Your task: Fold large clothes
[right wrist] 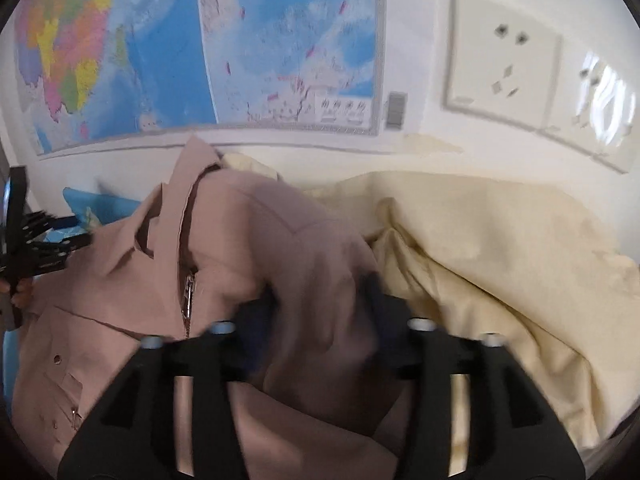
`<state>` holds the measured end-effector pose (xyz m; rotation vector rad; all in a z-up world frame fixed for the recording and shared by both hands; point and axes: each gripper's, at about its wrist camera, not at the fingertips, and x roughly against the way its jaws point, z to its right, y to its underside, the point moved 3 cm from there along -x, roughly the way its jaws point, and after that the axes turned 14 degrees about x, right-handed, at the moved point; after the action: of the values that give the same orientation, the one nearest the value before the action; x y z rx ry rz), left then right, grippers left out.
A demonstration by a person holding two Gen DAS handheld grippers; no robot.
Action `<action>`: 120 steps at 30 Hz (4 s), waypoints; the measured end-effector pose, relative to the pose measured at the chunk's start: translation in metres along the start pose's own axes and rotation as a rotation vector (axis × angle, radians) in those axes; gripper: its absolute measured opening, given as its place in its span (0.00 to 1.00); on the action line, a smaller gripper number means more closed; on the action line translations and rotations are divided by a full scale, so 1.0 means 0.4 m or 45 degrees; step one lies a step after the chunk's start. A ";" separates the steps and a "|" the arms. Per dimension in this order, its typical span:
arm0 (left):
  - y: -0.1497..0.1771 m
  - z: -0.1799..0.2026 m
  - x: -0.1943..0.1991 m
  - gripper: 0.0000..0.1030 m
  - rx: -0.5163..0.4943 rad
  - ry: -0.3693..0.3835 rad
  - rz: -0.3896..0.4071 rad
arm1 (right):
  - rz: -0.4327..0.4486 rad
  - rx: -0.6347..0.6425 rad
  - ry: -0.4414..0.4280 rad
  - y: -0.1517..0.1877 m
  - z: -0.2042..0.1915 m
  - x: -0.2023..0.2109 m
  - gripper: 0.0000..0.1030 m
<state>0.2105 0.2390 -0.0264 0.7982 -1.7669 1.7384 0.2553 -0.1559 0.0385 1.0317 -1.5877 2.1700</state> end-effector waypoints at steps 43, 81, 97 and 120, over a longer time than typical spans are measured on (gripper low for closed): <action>0.741 -0.088 0.498 0.77 0.103 0.378 0.097 | -0.103 0.028 -0.303 0.675 -0.281 0.471 0.83; 0.689 -0.074 0.621 0.03 0.414 0.384 0.142 | 0.256 -0.336 -0.533 0.612 -0.315 0.645 0.05; 0.817 -0.039 0.648 0.67 -0.109 0.478 0.160 | -0.348 0.135 -0.332 0.746 -0.349 0.612 0.68; 0.269 0.186 0.163 0.74 -0.249 0.049 0.134 | -0.100 0.575 0.305 0.178 -0.330 0.055 0.65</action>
<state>0.0901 0.1614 -0.0550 0.5952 -1.9474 1.6031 0.1470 -0.0662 -0.0179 0.8819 -0.9599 2.5454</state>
